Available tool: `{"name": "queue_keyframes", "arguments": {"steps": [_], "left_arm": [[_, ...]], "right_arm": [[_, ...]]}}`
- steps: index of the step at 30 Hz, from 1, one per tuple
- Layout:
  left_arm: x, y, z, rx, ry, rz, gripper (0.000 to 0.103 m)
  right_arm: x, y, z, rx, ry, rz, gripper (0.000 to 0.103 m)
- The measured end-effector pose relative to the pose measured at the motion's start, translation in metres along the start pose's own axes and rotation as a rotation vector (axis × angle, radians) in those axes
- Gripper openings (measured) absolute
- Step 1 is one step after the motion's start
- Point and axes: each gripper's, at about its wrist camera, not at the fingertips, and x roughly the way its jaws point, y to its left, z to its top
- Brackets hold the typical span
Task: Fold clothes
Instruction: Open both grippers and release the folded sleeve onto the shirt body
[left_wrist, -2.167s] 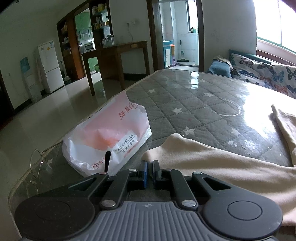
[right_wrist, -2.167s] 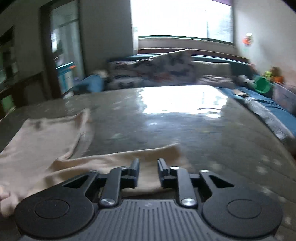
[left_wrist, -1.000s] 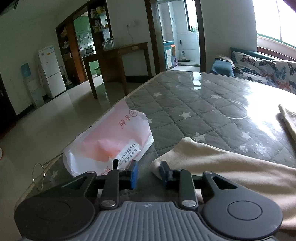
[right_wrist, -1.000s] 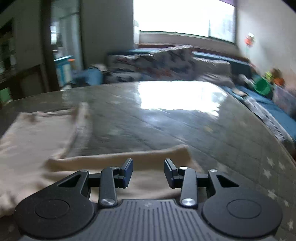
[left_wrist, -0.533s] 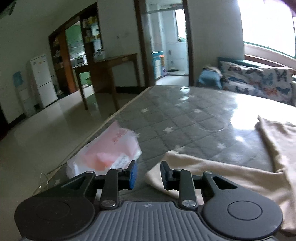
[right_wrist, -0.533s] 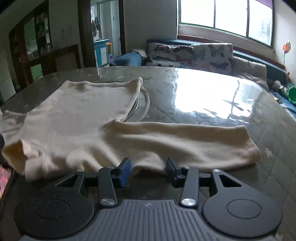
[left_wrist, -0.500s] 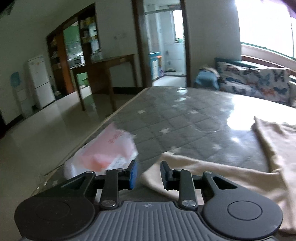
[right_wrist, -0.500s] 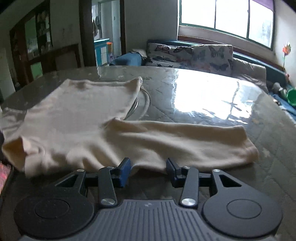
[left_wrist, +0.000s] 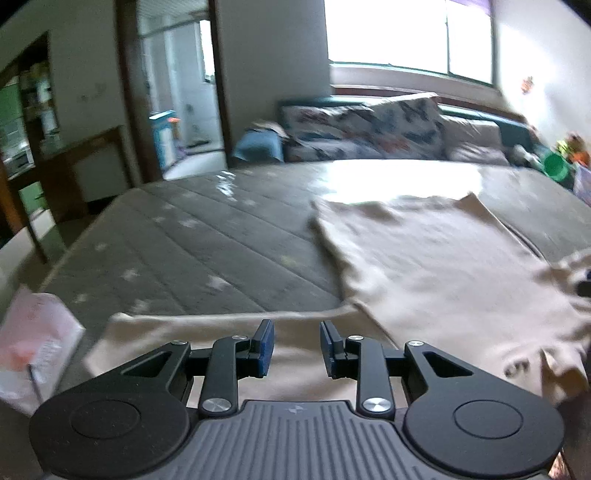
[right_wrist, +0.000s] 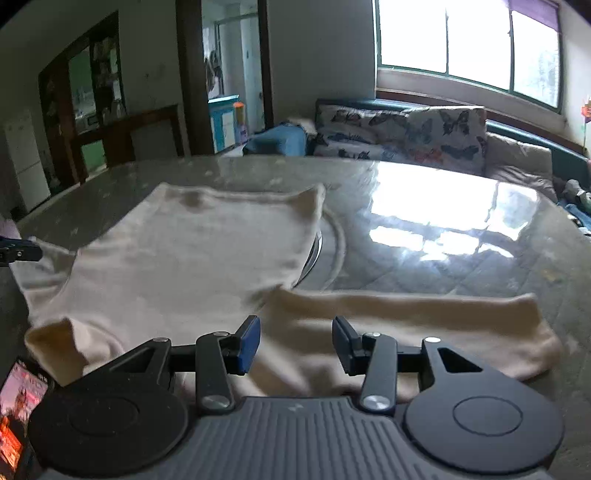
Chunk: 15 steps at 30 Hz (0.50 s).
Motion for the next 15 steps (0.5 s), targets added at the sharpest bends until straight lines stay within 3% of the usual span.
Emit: {"name": "queue_keyframes", "arguments": {"steps": [8, 15], "left_arm": [[0.008, -0.004, -0.024, 0.051, 0.044, -0.018, 0.03], [0.001, -0.001, -0.024, 0.072, 0.039, 0.002, 0.03]], "right_arm": [[-0.012, 0.001, -0.016, -0.056, 0.04, -0.013, 0.046], [-0.008, 0.001, -0.001, -0.044, -0.004, -0.006, 0.047]]}}
